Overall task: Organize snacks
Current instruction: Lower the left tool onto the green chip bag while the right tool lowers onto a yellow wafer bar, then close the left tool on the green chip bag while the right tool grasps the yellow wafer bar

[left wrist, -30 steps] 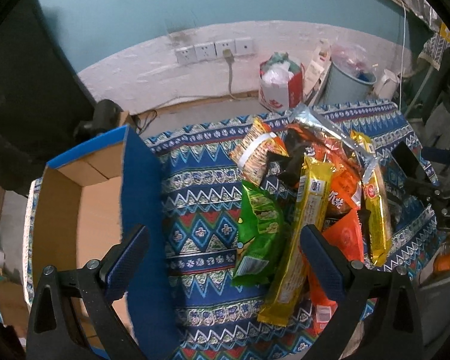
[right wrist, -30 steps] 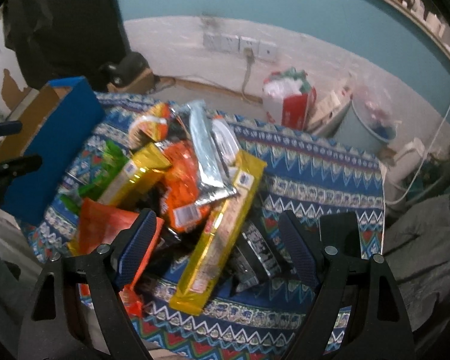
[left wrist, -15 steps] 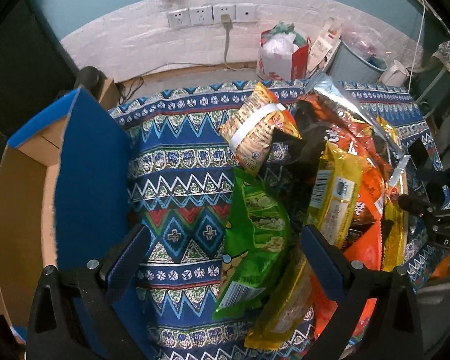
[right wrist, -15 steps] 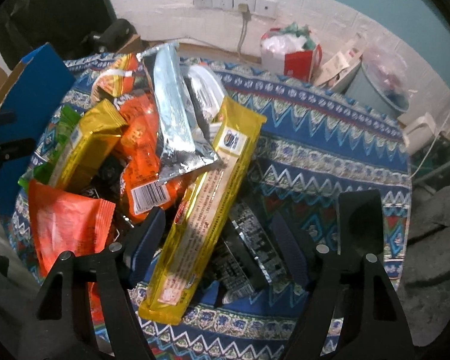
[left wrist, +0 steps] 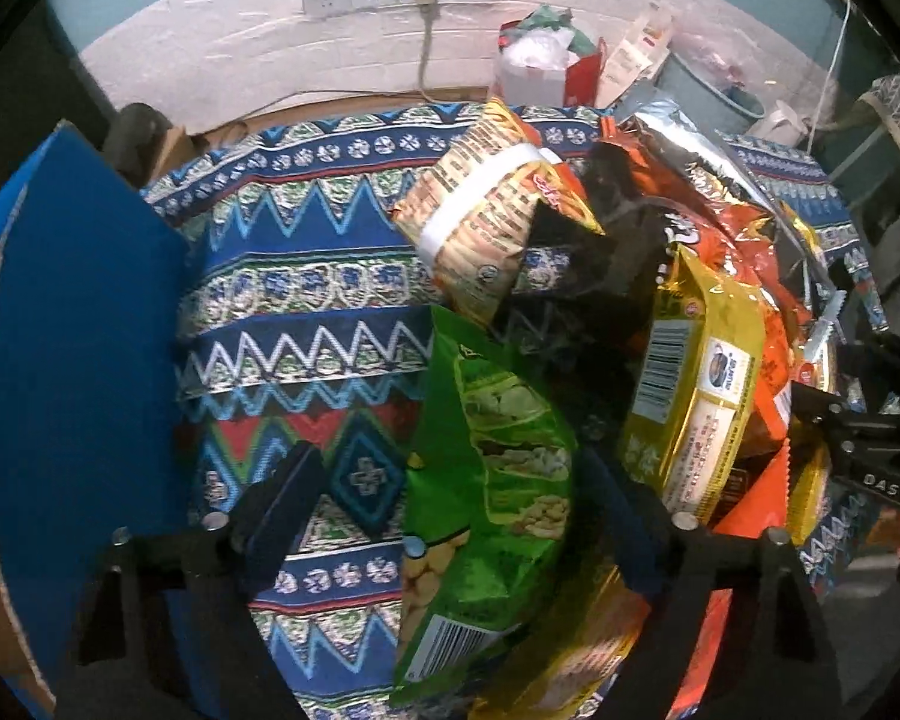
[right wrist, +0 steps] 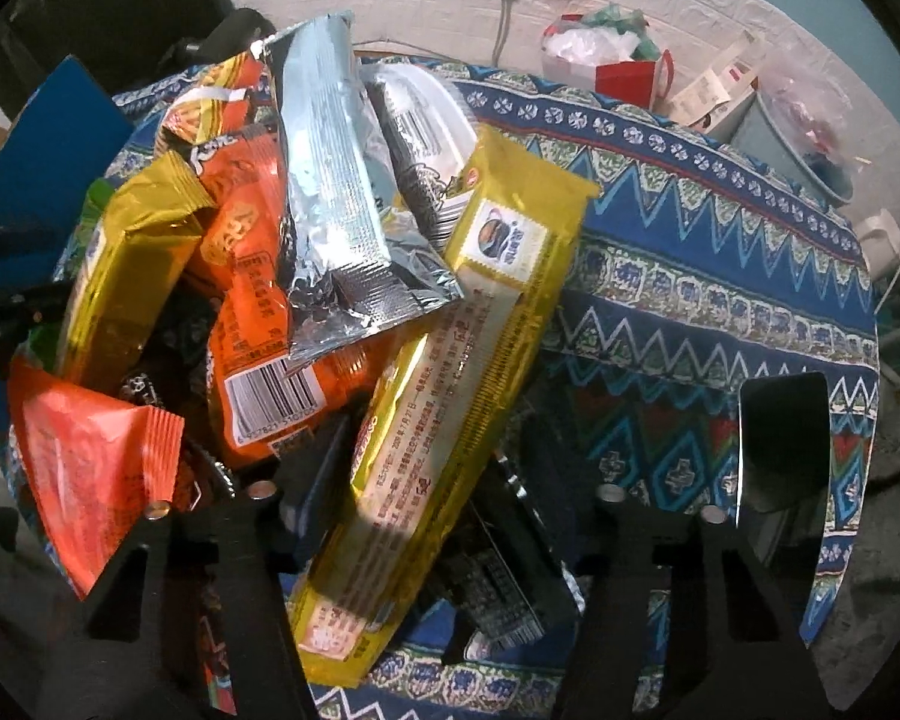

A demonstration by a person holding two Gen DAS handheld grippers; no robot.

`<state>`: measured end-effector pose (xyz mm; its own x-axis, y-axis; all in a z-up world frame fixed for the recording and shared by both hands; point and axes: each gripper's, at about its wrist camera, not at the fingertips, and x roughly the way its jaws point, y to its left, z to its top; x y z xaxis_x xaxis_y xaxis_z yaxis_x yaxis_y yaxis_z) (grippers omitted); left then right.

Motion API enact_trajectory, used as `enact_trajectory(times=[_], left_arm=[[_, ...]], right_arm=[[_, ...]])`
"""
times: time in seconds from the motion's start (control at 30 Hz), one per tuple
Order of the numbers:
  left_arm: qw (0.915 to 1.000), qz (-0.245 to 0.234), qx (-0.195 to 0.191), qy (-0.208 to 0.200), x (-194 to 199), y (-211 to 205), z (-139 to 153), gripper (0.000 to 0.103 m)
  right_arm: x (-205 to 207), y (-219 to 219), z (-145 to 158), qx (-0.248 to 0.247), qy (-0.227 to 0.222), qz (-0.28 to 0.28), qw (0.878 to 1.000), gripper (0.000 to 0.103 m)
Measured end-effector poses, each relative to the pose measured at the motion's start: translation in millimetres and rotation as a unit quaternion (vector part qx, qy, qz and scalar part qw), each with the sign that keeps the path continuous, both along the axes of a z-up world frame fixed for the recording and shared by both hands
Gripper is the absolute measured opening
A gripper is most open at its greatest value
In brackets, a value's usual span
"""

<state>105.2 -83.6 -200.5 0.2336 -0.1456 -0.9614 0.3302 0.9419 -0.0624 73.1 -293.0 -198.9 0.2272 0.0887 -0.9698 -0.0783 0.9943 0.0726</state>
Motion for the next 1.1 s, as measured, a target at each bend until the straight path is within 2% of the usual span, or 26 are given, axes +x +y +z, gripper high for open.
enact_trajectory(times=[0.13,0.2,0.23,0.27,0.4,0.6,0.73,0.8,0.87,0.97,1.1], left_arm=[[0.9983,-0.006,-0.055,0.02,-2.2,3.3,3.2,0.048],[0.9981,-0.009,-0.059,0.015,-3.9,2.8,6.7,0.037],[0.9982,-0.012,-0.057,0.01,-5.8,1.8,8.7,0.028],[0.9983,-0.016,-0.055,0.006,-7.1,0.7,11.5,0.024],[0.9985,-0.02,-0.051,0.001,-12.2,0.4,18.3,0.021],[0.9983,-0.022,-0.053,-0.007,-17.1,3.7,26.1,0.007],[0.9988,-0.016,-0.043,-0.016,-18.9,5.8,28.9,0.008],[0.999,-0.006,-0.044,-0.011,-17.2,6.8,25.1,0.02],[0.9995,0.003,-0.031,-0.008,-15.5,8.0,20.5,0.044],[0.9997,-0.005,-0.022,-0.004,-16.3,7.5,12.8,0.05],[0.9998,-0.009,-0.008,0.018,-14.8,5.9,-4.6,0.051]], right_arm=[[-2.8,3.9,1.9,-0.005,-0.007,0.011,1.0,0.041],[-4.5,2.0,3.4,-0.002,-0.008,0.009,1.0,0.038],[-5.6,1.1,4.7,-0.001,-0.009,0.007,1.0,0.037],[-7.2,0.4,6.2,-0.002,-0.01,0.006,1.0,0.036],[-13.9,-2.3,15.1,-0.007,-0.019,0.002,1.0,0.031],[-22.7,-8.1,32.5,-0.011,-0.033,-0.018,0.999,0.031],[-27.6,-12.0,43.1,-0.01,-0.047,-0.029,0.998,0.031],[-30.2,-14.2,45.9,-0.009,-0.05,-0.032,0.998,0.031],[-31.0,-14.0,45.1,-0.01,-0.05,-0.033,0.998,0.031],[-32.0,-12.7,40.4,-0.011,-0.044,-0.028,0.999,0.031],[-31.6,-12.6,33.8,-0.015,-0.038,-0.025,0.999,0.031]])
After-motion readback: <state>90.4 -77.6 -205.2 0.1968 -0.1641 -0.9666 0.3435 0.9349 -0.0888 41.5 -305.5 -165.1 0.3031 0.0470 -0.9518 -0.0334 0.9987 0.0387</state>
